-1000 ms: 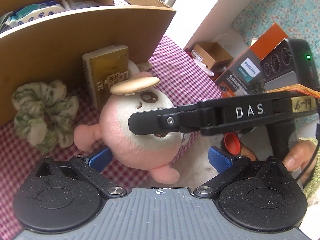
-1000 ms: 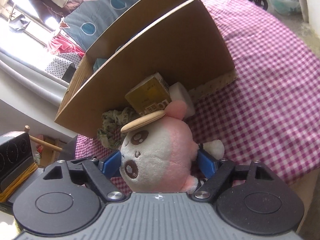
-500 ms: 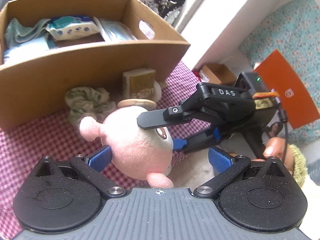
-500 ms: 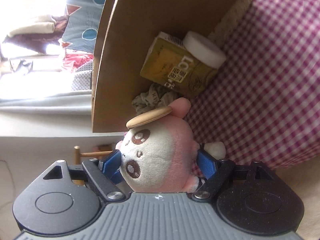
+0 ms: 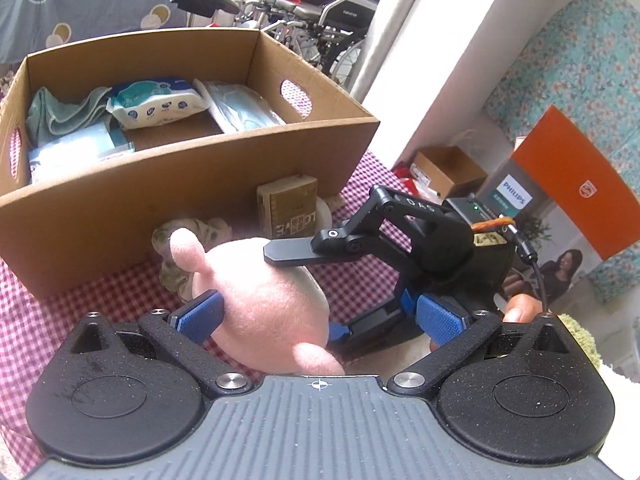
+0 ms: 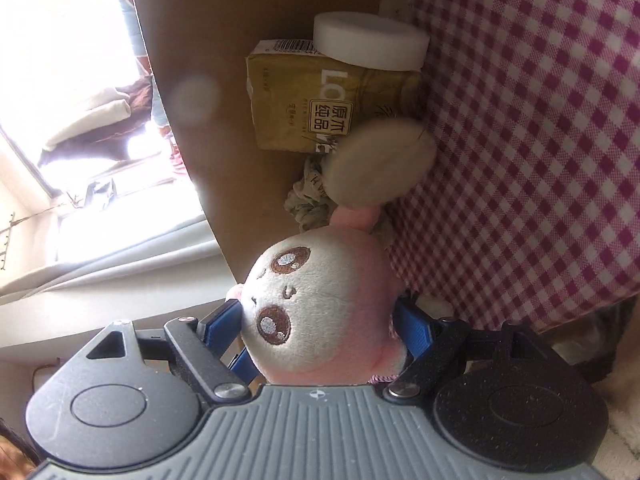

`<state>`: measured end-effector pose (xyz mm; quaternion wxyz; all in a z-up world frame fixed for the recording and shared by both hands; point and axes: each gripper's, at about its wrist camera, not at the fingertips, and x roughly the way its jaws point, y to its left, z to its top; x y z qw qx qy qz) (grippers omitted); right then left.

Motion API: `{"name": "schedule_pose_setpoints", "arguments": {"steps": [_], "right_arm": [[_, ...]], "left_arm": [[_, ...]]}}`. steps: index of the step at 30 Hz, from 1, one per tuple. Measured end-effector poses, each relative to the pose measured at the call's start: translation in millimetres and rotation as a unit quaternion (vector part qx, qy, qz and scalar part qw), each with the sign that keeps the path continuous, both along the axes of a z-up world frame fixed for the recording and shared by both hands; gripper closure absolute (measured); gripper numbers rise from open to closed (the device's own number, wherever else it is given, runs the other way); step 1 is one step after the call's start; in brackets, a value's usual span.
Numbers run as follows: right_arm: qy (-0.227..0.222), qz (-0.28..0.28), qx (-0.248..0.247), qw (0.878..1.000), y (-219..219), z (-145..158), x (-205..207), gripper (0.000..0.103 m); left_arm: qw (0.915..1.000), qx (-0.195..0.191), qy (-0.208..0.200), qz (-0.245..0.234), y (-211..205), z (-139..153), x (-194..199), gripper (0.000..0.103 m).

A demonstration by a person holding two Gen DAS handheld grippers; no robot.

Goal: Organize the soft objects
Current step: 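Lift the plush toy with the right gripper and carry it over the box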

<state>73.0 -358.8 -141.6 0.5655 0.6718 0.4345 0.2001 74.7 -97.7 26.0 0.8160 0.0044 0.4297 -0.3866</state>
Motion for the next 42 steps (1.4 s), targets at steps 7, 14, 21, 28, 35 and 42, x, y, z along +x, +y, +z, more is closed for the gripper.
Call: {"name": "schedule_pose_setpoints", "arguments": {"steps": [7, 14, 21, 28, 35, 42], "right_arm": [[-0.013, 0.004, -0.034, 0.999, -1.0, 13.3, -1.8, 0.018], [-0.028, 0.015, -0.074, 0.997, 10.8, 27.3, 5.4, 0.018], [-0.029, 0.018, -0.087, 0.996, 26.3, 38.3, 13.2, 0.018], [-0.034, 0.019, -0.102, 0.994, 40.8, 46.9, 8.9, 0.018], [-0.039, 0.020, -0.107, 0.993, 40.8, 52.5, 1.8, 0.018], [-0.067, 0.026, -0.122, 0.990, 47.4, 70.8, -14.4, 0.019]], "left_arm": [[1.0000, -0.004, 0.002, -0.002, 0.9, -1.2, -2.9, 0.000], [1.0000, -0.003, 0.003, 0.003, 3.0, -2.7, -5.4, 0.000], [0.9998, -0.018, 0.003, 0.002, 12.2, -1.4, -7.4, 0.000], [0.9996, -0.029, 0.001, 0.000, 17.4, -0.6, -11.9, 0.000], [0.9995, -0.031, -0.004, -0.004, 17.1, 1.8, -14.2, 0.000], [0.9988, -0.036, -0.028, -0.018, 22.0, 14.8, -28.7, 0.000]]}}
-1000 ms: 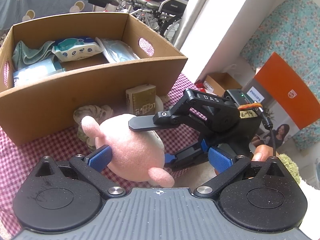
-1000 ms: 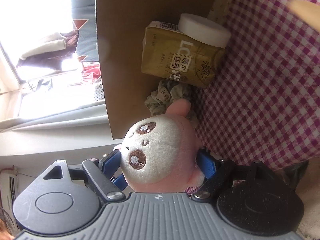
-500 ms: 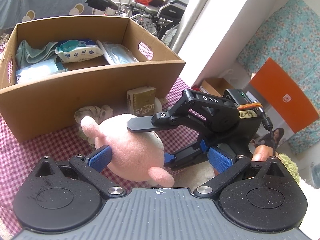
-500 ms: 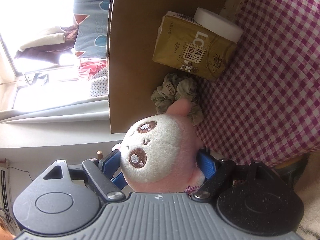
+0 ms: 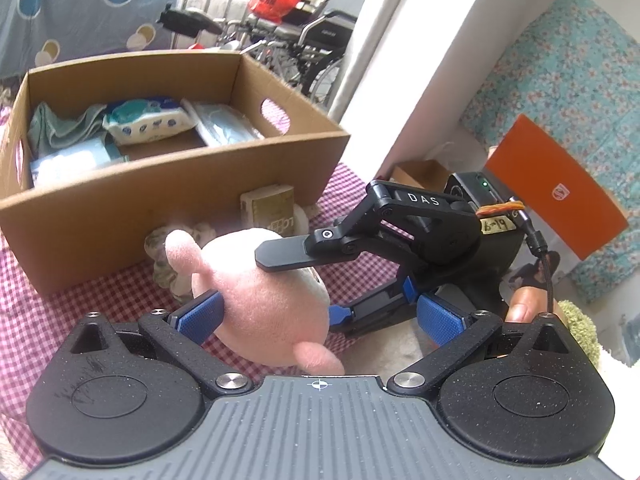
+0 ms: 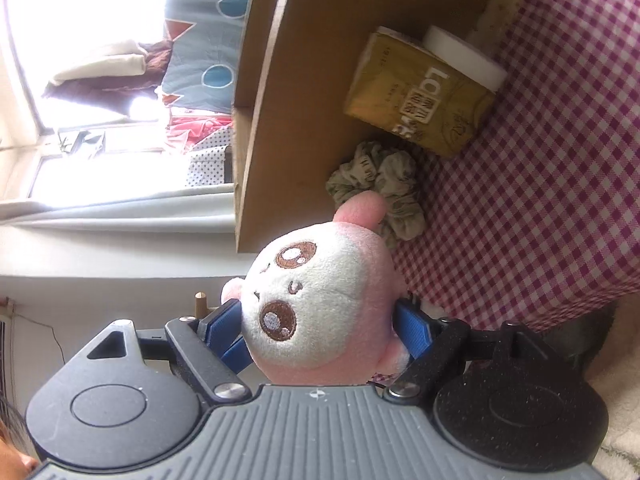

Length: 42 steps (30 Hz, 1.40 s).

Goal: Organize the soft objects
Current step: 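Lift the plush toy with the right gripper and carry it over the box, then lower the plush toy into the box and open the right gripper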

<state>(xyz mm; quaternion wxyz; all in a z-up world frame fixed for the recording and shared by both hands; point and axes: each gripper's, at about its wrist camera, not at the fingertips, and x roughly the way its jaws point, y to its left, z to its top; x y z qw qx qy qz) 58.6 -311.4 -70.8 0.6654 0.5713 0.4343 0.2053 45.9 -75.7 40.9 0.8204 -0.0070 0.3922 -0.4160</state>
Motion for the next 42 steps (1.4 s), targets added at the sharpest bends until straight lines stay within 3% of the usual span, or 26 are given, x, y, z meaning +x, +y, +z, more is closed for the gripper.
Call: {"name": "schedule_pose_setpoints", "arguments": {"steps": [9, 15, 22, 29, 37, 42], "right_arm": [[-0.086, 0.011, -0.081, 0.993, 19.4, 75.6, -10.3, 0.021], [-0.158, 0.024, -0.167, 0.973, 24.2, 133.6, 12.1, 0.022], [-0.195, 0.057, -0.235, 0.951, 20.2, 172.5, 75.9, 0.023], [-0.162, 0.108, -0.288, 0.938, 12.7, 157.7, 157.5, 0.024], [-0.079, 0.158, -0.313, 0.933, -1.1, 94.5, 241.2, 0.024], [-0.031, 0.195, -0.347, 0.917, 1.9, 59.4, 269.8, 0.025]], "left_arm": [[0.9976, -0.033, -0.061, -0.003, 15.2, 32.5, -14.0, 0.000], [0.9939, -0.066, -0.088, 0.004, 20.1, 56.8, 9.9, 0.000], [0.9913, -0.070, -0.110, 0.018, 11.1, 72.1, 57.3, 0.000], [0.9965, -0.044, -0.059, 0.040, -8.2, 48.2, 133.6, 0.000], [0.9974, 0.020, 0.039, 0.057, -36.8, 0.9, 211.6, 0.000], [0.9942, 0.058, 0.071, 0.056, -45.1, -17.4, 229.3, 0.000]]}}
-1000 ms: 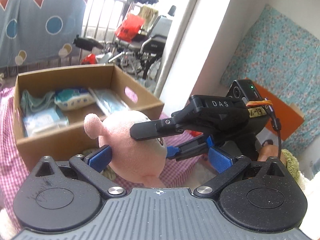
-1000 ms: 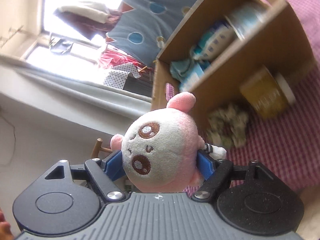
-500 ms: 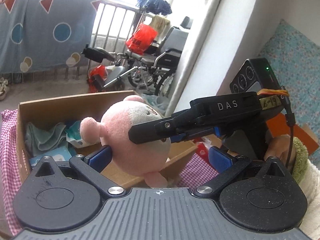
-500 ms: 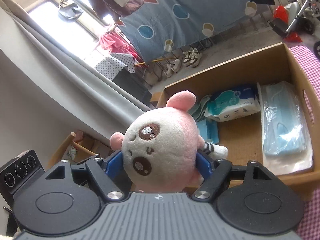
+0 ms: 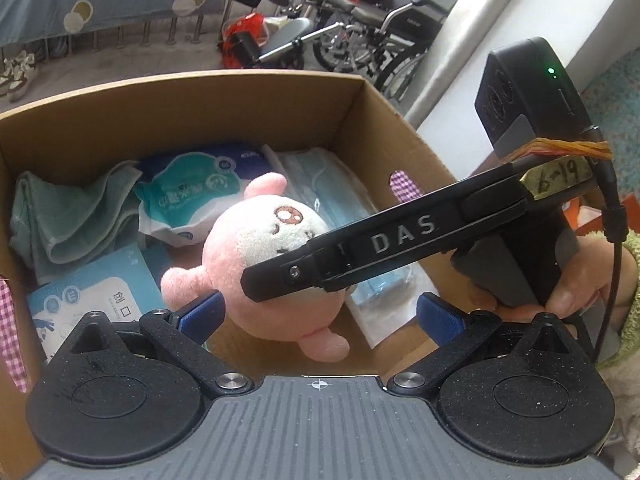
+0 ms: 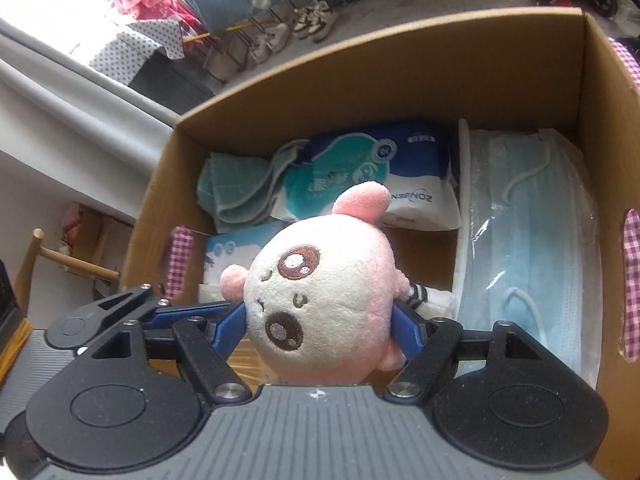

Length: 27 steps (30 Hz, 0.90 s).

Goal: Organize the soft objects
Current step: 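Lower the plush toy into the box and open the right gripper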

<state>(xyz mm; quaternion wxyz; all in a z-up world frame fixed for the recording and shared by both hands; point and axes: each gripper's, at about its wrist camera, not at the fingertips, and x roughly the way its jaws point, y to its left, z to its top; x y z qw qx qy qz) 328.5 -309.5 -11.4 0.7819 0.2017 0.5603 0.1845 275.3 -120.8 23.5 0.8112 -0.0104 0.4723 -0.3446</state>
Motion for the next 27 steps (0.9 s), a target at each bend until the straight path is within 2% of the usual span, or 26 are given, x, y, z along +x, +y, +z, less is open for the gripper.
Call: {"name": "schedule_pose_setpoints", "arguments": {"steps": [2, 6, 16, 27], "right_arm": [[0.009, 0.009, -0.012, 1.000, 3.5, -8.6, 3.7, 0.025], [0.008, 0.025, -0.018, 0.999, 9.3, -10.6, 4.2, 0.025], [0.004, 0.051, -0.068, 0.996, 22.2, -11.6, 11.0, 0.024], [-0.011, 0.021, -0.121, 0.992, 31.6, 5.1, 3.3, 0.017]], "left_arm": [[0.9999, 0.013, 0.002, -0.001, -0.1, -1.9, -0.3, 0.000], [0.9999, 0.011, 0.002, -0.001, 12.2, 1.6, -12.0, 0.000], [0.9982, -0.021, -0.054, 0.017, 41.6, 34.0, -44.4, 0.000], [0.9936, -0.051, -0.090, 0.045, 71.1, 50.9, -81.8, 0.000]]}}
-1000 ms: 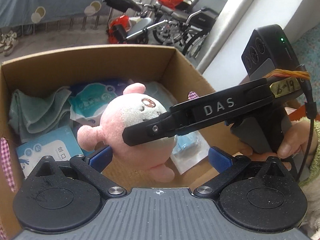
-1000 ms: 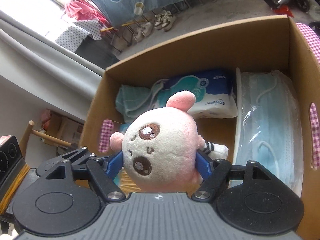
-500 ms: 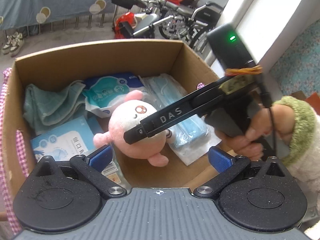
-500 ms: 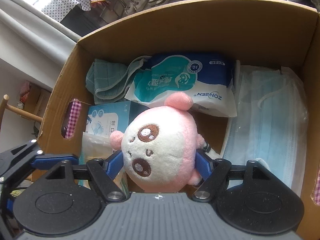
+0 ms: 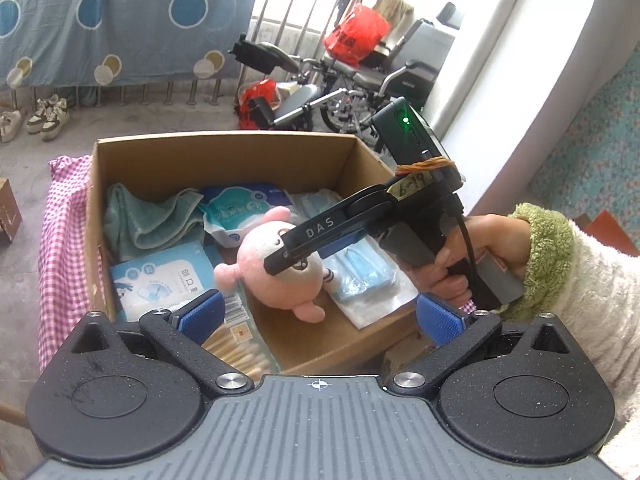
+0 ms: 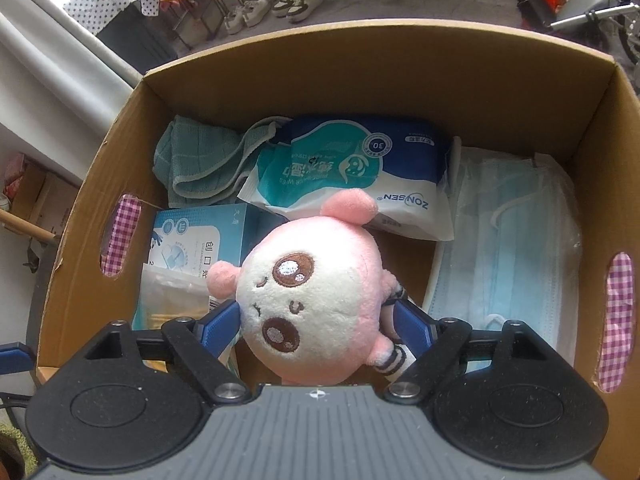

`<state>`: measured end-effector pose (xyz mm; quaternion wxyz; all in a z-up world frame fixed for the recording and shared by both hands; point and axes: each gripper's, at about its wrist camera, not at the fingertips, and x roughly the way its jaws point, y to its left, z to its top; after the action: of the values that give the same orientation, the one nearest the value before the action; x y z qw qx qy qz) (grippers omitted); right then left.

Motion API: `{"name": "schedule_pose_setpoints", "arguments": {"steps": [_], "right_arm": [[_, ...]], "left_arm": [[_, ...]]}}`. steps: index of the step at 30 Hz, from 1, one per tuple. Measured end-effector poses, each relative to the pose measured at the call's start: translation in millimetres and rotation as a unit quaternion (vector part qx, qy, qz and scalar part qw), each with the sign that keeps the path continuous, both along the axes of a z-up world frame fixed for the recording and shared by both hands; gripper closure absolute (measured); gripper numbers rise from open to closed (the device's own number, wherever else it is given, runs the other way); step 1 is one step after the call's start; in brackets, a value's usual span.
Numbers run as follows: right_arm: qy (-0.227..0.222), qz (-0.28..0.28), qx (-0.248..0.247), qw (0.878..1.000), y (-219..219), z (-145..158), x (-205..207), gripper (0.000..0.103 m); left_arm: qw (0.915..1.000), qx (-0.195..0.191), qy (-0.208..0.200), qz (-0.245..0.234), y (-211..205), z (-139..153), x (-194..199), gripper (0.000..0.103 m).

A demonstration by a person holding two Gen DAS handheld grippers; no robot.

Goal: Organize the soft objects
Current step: 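Lower the plush toy into the box and open the right gripper, then withdraw the right gripper from the box and lower it toward the floor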

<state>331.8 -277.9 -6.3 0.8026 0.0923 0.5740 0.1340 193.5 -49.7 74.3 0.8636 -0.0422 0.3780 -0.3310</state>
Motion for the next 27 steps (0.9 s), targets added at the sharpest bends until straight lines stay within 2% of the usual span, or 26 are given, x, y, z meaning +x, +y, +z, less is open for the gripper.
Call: {"name": "schedule_pose_setpoints", "arguments": {"steps": [5, 9, 16, 27], "right_arm": [[-0.022, -0.028, -0.003, 0.999, -10.3, 15.2, -11.7, 0.017], [-0.052, -0.048, 0.019, 0.997, -20.0, 36.5, -30.5, 0.017], [-0.136, -0.073, 0.062, 0.986, -35.6, 85.5, -99.4, 0.017], [-0.209, -0.071, 0.101, 0.970, -42.6, 127.5, -184.3, 0.017]], "left_arm": [[0.9998, -0.005, -0.016, 0.009, 9.2, 5.2, -15.3, 0.000], [0.9993, -0.002, -0.033, 0.021, 15.3, 10.1, -26.4, 0.000], [0.9986, -0.009, -0.043, 0.030, 27.1, 14.0, -48.5, 0.000], [0.9981, 0.027, -0.050, 0.023, 11.2, 18.7, -86.6, 0.000]]}}
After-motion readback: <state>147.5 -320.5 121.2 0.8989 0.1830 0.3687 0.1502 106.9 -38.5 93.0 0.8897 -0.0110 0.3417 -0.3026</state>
